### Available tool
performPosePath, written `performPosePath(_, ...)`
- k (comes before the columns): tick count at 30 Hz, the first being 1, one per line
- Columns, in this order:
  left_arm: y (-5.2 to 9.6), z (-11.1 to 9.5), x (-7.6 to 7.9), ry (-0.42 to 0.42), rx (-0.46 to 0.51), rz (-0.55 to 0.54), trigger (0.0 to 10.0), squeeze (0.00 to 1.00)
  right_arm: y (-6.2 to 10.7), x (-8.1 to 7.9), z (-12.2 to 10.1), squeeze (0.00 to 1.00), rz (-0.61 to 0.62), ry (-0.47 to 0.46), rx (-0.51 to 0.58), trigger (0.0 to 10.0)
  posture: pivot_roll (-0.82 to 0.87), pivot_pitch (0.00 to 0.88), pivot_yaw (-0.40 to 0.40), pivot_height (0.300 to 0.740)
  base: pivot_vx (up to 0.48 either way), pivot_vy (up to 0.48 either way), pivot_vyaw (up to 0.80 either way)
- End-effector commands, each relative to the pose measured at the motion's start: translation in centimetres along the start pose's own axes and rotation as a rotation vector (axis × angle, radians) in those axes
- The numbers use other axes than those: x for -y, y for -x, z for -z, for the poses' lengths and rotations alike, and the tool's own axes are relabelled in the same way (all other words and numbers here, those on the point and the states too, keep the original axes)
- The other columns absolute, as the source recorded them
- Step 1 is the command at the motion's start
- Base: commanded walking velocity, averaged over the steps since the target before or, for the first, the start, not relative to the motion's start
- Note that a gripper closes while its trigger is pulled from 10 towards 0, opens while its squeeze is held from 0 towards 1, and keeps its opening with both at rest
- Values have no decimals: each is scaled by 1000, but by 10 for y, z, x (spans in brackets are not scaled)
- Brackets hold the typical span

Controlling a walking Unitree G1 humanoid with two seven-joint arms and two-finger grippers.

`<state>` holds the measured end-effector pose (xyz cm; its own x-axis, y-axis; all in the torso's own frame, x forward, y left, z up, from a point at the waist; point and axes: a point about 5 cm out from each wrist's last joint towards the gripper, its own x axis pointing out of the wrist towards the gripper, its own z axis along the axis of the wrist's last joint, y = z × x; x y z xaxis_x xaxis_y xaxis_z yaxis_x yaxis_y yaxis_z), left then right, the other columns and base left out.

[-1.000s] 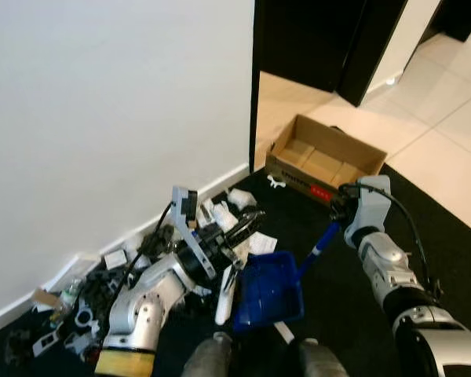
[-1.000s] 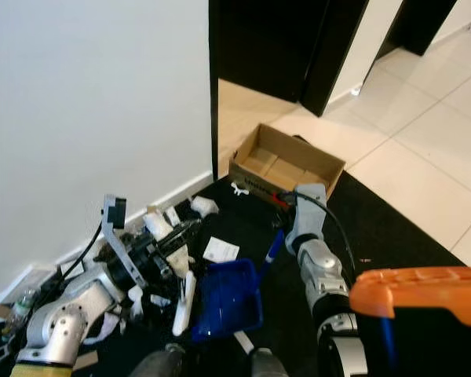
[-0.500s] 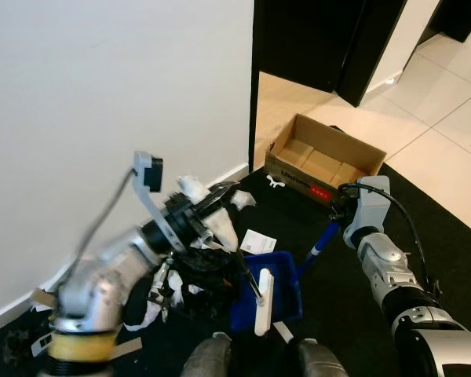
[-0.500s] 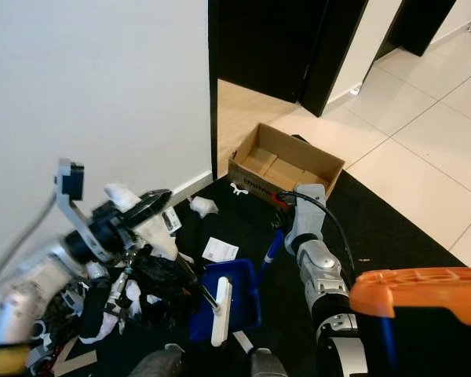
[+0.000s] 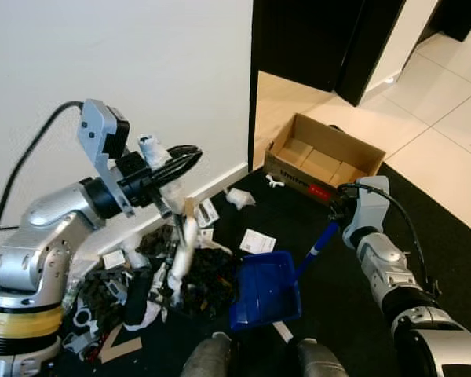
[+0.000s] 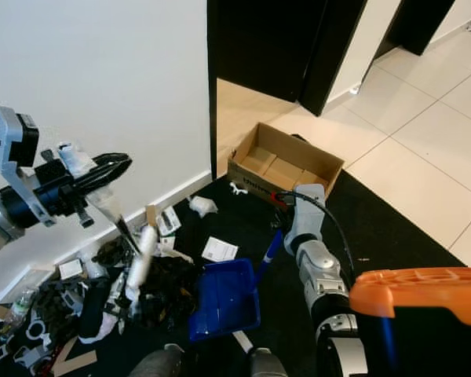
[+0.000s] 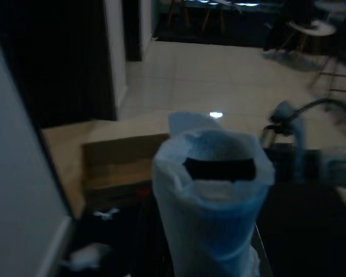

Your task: Sweep floor

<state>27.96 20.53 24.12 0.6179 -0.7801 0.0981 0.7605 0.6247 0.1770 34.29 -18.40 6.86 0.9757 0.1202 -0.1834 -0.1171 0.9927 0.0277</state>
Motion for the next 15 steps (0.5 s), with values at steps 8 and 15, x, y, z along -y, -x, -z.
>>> performPosePath(8, 4, 60, -29, 1, -116, -269, 10000, 0, 3, 5, 5, 0, 7, -4, -14, 10000, 132, 156, 3, 740, 0, 0, 0)
performPosePath(15, 3, 106, -28, 47, -170, -423, 10000, 0, 3, 5, 4, 0, 9, -3, -11, 10000, 117, 160, 2, 740, 0, 0, 0)
